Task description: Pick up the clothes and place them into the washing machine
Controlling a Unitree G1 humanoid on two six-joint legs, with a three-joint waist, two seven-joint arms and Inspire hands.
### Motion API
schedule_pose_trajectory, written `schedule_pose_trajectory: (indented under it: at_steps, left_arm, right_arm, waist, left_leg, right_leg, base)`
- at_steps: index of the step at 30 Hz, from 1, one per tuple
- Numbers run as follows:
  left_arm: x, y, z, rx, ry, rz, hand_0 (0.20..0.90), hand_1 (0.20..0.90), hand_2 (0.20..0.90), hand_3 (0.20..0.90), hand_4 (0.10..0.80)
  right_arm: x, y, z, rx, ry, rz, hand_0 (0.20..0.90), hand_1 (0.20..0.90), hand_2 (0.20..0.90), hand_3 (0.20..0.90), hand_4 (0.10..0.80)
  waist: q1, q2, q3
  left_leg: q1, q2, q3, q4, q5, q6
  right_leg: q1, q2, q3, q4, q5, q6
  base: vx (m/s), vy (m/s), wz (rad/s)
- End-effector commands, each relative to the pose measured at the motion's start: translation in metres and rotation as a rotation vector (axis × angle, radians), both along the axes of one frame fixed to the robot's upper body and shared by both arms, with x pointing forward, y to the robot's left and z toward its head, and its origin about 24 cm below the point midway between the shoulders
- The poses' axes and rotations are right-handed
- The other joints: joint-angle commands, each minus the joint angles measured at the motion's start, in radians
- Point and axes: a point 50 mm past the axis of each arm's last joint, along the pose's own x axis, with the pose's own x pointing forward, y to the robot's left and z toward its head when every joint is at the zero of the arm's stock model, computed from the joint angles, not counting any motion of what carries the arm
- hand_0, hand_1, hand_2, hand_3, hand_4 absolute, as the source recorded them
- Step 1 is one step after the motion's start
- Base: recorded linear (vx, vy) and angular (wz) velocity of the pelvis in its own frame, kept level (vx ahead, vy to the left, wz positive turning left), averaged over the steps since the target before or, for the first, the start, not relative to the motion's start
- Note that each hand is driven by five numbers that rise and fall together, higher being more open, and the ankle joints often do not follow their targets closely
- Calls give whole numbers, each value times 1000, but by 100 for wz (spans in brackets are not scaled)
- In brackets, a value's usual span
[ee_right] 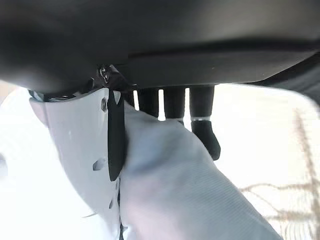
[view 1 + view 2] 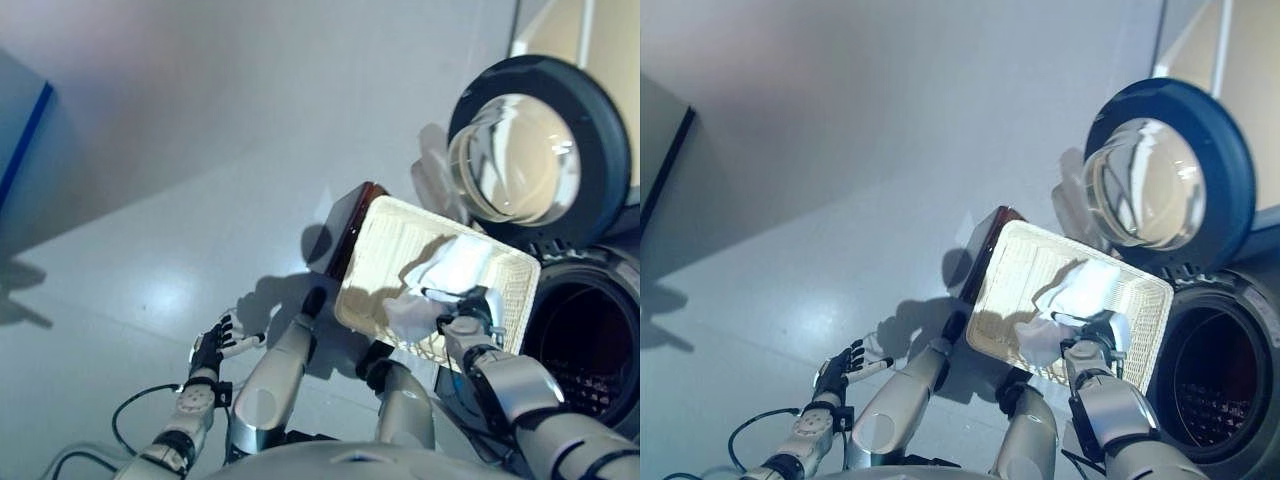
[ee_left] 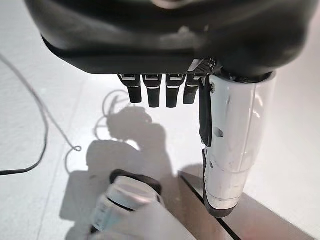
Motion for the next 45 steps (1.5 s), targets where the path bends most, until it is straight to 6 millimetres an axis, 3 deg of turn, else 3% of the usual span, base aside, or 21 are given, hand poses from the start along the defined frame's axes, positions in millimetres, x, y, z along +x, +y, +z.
schedule_pose_trajectory:
  at_steps: [1,11,13,14,21,29,30,33,34,35,36,37,39,41,44,45]
  left_arm:
    - [-10,-2,-5,-17,2,44,900,900,900,900,800]
    - [-13,-31,-8,-146,-37,80,900,900,900,900,800]
    - [-13,-33,-8,-146,-37,78,900,900,900,900,800]
    - [-15,-36,-9,-155,-26,79,900,900,900,900,800]
    - [-18,-40,-12,-164,3,70,900,900,900,900,800]
    - [-16,-44,-10,-192,-24,41,900,900,900,900,800]
    - [-16,-45,-10,-194,-25,40,900,900,900,900,800]
    - [-20,-41,-9,-190,-33,40,900,900,900,900,800]
    - [-21,-37,-8,-181,-44,23,900,900,900,900,800]
    - [-21,-39,-7,-186,-46,23,900,900,900,900,800]
    - [-21,-39,-7,-192,-53,25,900,900,900,900,800]
    - [-25,-32,-6,-174,-52,13,900,900,900,900,800]
    - [-25,-33,-7,-175,-49,19,900,900,900,900,800]
    - [-24,-33,-8,-171,-40,22,900,900,900,900,800]
    - [-23,-34,-8,-174,-34,37,900,900,900,900,800]
    - [-22,-36,-9,-183,-34,44,900,900,900,900,800]
  right_arm:
    - [3,-51,33,-22,-195,-184,200,200,200,200,300]
    - [35,-51,77,258,-806,-546,200,200,200,200,300]
    - [36,-54,82,268,-849,-567,200,200,200,200,300]
    - [45,-55,98,259,-921,-583,200,200,200,200,300]
    - [68,-56,140,241,-1065,-552,200,200,200,200,300]
    - [80,-98,254,52,-1308,-499,200,200,200,200,300]
    - [80,-98,255,50,-1309,-498,200,200,200,200,300]
    - [70,-115,323,-126,-1418,-451,200,200,200,200,300]
    - [57,-124,367,-257,-1467,-425,200,200,200,200,300]
    - [58,-124,370,-261,-1469,-422,200,200,200,200,300]
    - [52,-127,387,-305,-1483,-412,200,200,200,200,300]
    - [39,-129,426,-405,-1519,-385,200,200,200,200,300]
    - [36,-125,448,-450,-1531,-345,200,200,200,200,300]
    - [40,-119,455,-460,-1525,-292,200,200,200,200,300]
    - [59,-108,442,-393,-1488,-232,200,200,200,200,300]
    - [74,-97,430,-336,-1463,-210,200,200,200,200,300]
  waist:
    - [-18,70,-2]
    - [-126,169,18]
    - [-132,172,22]
    - [-149,181,40]
    - [-162,170,60]
    - [-167,185,44]
    - [-166,186,45]
    - [-163,200,33]
    - [-155,206,26]
    - [-155,210,27]
    - [-152,213,24]
    - [-143,209,15]
    - [-145,214,15]
    - [-150,210,15]
    - [-159,199,16]
    - [-163,198,18]
  left_leg:
    - [-31,0,23,-54,38,-73]
    - [-40,18,110,-43,18,-58]
    - [-54,19,117,-21,9,-58]
    - [-78,20,124,34,-14,-51]
    - [-154,36,120,164,-80,-34]
    - [-182,62,136,173,-108,-25]
    - [-181,62,138,172,-108,-25]
    - [-179,69,149,148,-103,-28]
    - [-180,70,157,137,-100,-31]
    - [-181,70,158,136,-99,-31]
    - [-182,71,162,127,-97,-33]
    - [-183,71,164,110,-90,-37]
    - [-185,72,169,98,-83,-39]
    - [-185,75,173,86,-79,-41]
    - [-180,78,182,79,-80,-40]
    - [-175,79,187,74,-81,-41]
  right_leg:
    - [11,9,25,-71,80,-9]
    - [-80,42,175,-80,91,-16]
    - [-94,47,184,-70,85,-20]
    - [-120,61,207,-32,73,-31]
    - [-204,116,275,66,35,-59]
    - [-280,167,359,87,32,-71]
    - [-281,167,360,86,32,-71]
    - [-298,175,383,78,40,-66]
    - [-310,175,391,77,46,-64]
    - [-313,176,393,77,46,-64]
    - [-317,175,395,72,49,-62]
    - [-325,175,398,60,55,-60]
    - [-331,176,403,51,63,-58]
    - [-340,181,408,45,73,-55]
    - [-339,187,415,35,82,-56]
    - [-335,188,412,27,84,-57]
  base:
    - [-20,82,-52]
    - [-31,77,-48]
    - [-19,-5,-56]
    - [-18,-10,-30]
    - [-18,-53,-41]
    - [33,-9,-29]
    - [37,3,-33]
    - [34,27,-13]
    - [15,40,-1]
    - [11,25,-8]
    - [9,-1,-12]
    - [8,-2,-15]
    - [11,9,-18]
    - [17,2,-6]
    - [34,-11,-6]
    - [13,7,-22]
